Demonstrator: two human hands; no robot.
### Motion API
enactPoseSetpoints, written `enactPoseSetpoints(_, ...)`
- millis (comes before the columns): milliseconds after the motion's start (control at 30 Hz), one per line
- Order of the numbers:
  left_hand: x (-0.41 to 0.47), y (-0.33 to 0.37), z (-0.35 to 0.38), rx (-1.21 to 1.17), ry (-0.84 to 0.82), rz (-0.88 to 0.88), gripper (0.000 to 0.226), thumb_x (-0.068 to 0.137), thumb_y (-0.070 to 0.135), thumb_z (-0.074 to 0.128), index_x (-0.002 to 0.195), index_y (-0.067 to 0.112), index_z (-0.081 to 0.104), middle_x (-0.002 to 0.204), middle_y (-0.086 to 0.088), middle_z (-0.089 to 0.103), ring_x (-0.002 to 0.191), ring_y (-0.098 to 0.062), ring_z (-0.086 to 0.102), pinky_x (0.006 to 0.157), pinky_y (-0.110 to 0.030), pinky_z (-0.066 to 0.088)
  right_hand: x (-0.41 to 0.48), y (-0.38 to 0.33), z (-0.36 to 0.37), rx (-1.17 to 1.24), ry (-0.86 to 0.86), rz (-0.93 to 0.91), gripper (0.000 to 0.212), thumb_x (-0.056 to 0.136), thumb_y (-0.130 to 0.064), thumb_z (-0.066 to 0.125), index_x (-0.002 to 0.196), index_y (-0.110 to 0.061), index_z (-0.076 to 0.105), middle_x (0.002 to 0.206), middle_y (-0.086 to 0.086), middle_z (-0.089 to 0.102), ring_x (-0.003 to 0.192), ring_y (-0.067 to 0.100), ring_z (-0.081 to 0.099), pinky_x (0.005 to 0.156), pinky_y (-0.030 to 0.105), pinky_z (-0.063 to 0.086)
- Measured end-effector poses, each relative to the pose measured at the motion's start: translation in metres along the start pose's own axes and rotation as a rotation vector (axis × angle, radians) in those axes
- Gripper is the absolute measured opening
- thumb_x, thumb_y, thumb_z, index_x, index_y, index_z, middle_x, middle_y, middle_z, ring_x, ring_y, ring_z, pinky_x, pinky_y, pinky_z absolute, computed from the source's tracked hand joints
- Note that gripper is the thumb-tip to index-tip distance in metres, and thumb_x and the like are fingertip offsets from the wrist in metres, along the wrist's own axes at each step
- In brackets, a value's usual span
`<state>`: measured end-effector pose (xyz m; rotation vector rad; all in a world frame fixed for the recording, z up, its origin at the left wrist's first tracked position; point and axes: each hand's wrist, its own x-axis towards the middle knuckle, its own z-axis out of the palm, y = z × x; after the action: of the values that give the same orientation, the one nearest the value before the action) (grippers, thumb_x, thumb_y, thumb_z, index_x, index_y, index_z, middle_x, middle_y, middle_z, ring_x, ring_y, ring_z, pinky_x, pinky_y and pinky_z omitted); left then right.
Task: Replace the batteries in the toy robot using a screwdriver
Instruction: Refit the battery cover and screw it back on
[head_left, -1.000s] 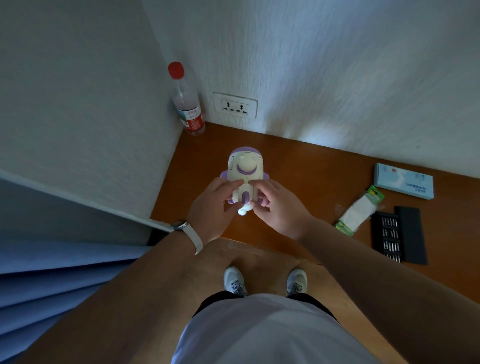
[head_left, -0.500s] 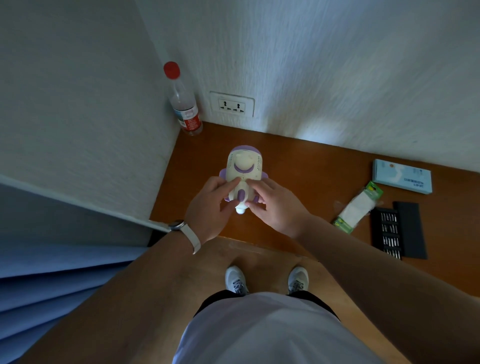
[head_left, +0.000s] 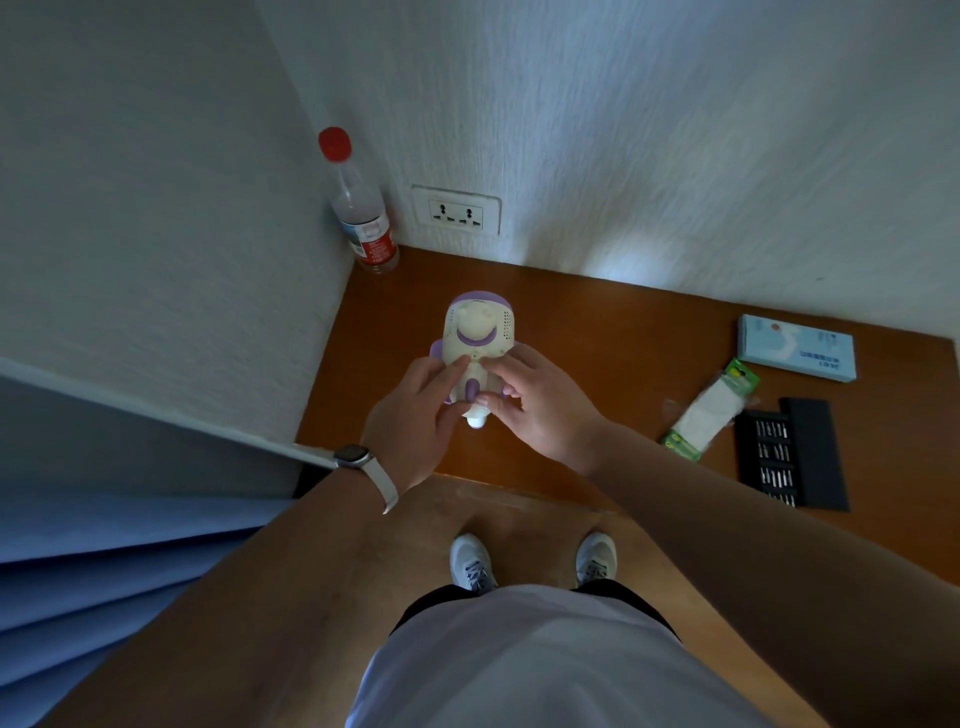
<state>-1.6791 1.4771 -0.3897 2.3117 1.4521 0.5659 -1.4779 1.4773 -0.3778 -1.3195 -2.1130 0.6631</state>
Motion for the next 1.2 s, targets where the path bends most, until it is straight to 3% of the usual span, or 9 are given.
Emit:
enactPoseSetpoints(100, 0.001, -0.002, -0.001, 0.001, 0.002, 0.037, 0.056, 0.092, 0.021, 0.071, 0.143, 0.011, 0.052, 0.125, -0.012, 0.058, 0.091, -0.021, 0.066, 0.062, -0.023, 0.055, 0.004, 0.001, 0.001, 0.031, 0.052, 0.044, 0.031, 0.093, -0.019, 0.064, 0.122, -0.007, 0.061, 0.116, 0.007, 0.062, 0.101, 0.006, 0.054, 0.082, 0.009, 0.043)
enactPoseSetpoints(167, 0.002, -0.002, -0.003, -0.006, -0.011, 0.032, 0.057, 0.093, 0.024, 0.069, 0.145, 0.012, 0.049, 0.126, -0.011, 0.057, 0.093, -0.019, 0.064, 0.064, -0.022, 0.054, 0.006, 0.002, 0.003, 0.069, 0.097, 0.096, 0.025, 0.093, -0.018, 0.063, 0.115, -0.006, 0.064, 0.110, 0.006, 0.064, 0.097, 0.003, 0.052, 0.079, 0.009, 0.044)
enactPoseSetpoints(367, 0.007, 0.006, -0.002, -0.243, 0.073, -0.132, 0.036, 0.098, 0.024, 0.060, 0.133, 0.015, 0.062, 0.135, -0.009, 0.052, 0.112, -0.012, 0.053, 0.082, -0.017, 0.049, 0.003, 0.001, 0.013, 0.199, 0.141, 0.222, 0.024, 0.090, -0.020, 0.068, 0.112, -0.012, 0.061, 0.105, 0.000, 0.062, 0.092, 0.012, 0.061, 0.075, 0.029, 0.057)
enactPoseSetpoints(500, 0.020, 0.007, -0.001, -0.285, 0.119, -0.189, 0.024, 0.095, 0.023, 0.065, 0.115, 0.011, 0.072, 0.133, -0.008, 0.054, 0.111, -0.009, 0.052, 0.080, -0.011, 0.047, 0.007, 0.000, 0.012, 0.305, 0.177, 0.336, 0.010, 0.090, -0.021, 0.067, 0.094, -0.016, 0.059, 0.089, -0.001, 0.063, 0.081, 0.015, 0.064, 0.067, 0.040, 0.058)
enactPoseSetpoints(633, 0.024, 0.011, 0.004, -0.333, 0.139, -0.233, 0.020, 0.095, 0.021, 0.067, 0.110, 0.010, 0.074, 0.129, -0.005, 0.057, 0.113, -0.014, 0.057, 0.082, -0.017, 0.050, 0.013, 0.001, 0.011, 0.294, 0.165, 0.388, 0.014, 0.090, -0.025, 0.067, 0.088, -0.023, 0.054, 0.081, -0.004, 0.058, 0.076, 0.015, 0.061, 0.064, 0.040, 0.057)
enactPoseSetpoints(700, 0.023, 0.012, 0.007, -0.352, 0.149, -0.238, 0.020, 0.094, 0.020, 0.068, 0.111, 0.010, 0.073, 0.128, -0.005, 0.058, 0.114, -0.014, 0.056, 0.084, -0.019, 0.051, 0.014, 0.001, 0.011, 0.291, 0.151, 0.395, 0.016, 0.089, -0.026, 0.068, 0.087, -0.025, 0.051, 0.081, -0.005, 0.056, 0.075, 0.014, 0.059, 0.063, 0.037, 0.056)
enactPoseSetpoints(867, 0.023, 0.009, 0.006, -0.335, 0.162, -0.233, 0.021, 0.093, 0.020, 0.069, 0.112, 0.010, 0.073, 0.125, -0.006, 0.061, 0.113, -0.013, 0.057, 0.082, -0.016, 0.049, 0.015, 0.001, 0.012, 0.234, 0.135, 0.386, 0.019, 0.090, -0.026, 0.069, 0.089, -0.024, 0.050, 0.078, -0.015, 0.047, 0.068, 0.003, 0.048, 0.059, 0.014, 0.039)
enactPoseSetpoints(1100, 0.023, 0.006, 0.006, -0.277, 0.115, -0.192, 0.024, 0.093, 0.023, 0.069, 0.114, 0.011, 0.072, 0.126, -0.006, 0.061, 0.116, -0.017, 0.058, 0.084, -0.025, 0.053, 0.012, -0.001, 0.008, 0.147, 0.141, 0.294, 0.019, 0.091, -0.022, 0.067, 0.090, -0.021, 0.048, 0.079, -0.021, 0.039, 0.069, -0.003, 0.044, 0.059, 0.012, 0.038)
enactPoseSetpoints(1200, 0.023, 0.008, 0.004, -0.302, 0.100, -0.223, 0.025, 0.093, 0.022, 0.070, 0.115, 0.012, 0.071, 0.128, -0.004, 0.060, 0.116, -0.017, 0.059, 0.085, -0.026, 0.054, 0.007, -0.003, 0.005, 0.140, 0.116, 0.289, 0.014, 0.091, -0.022, 0.065, 0.096, -0.014, 0.055, 0.084, -0.014, 0.045, 0.074, 0.002, 0.048, 0.061, 0.015, 0.043)
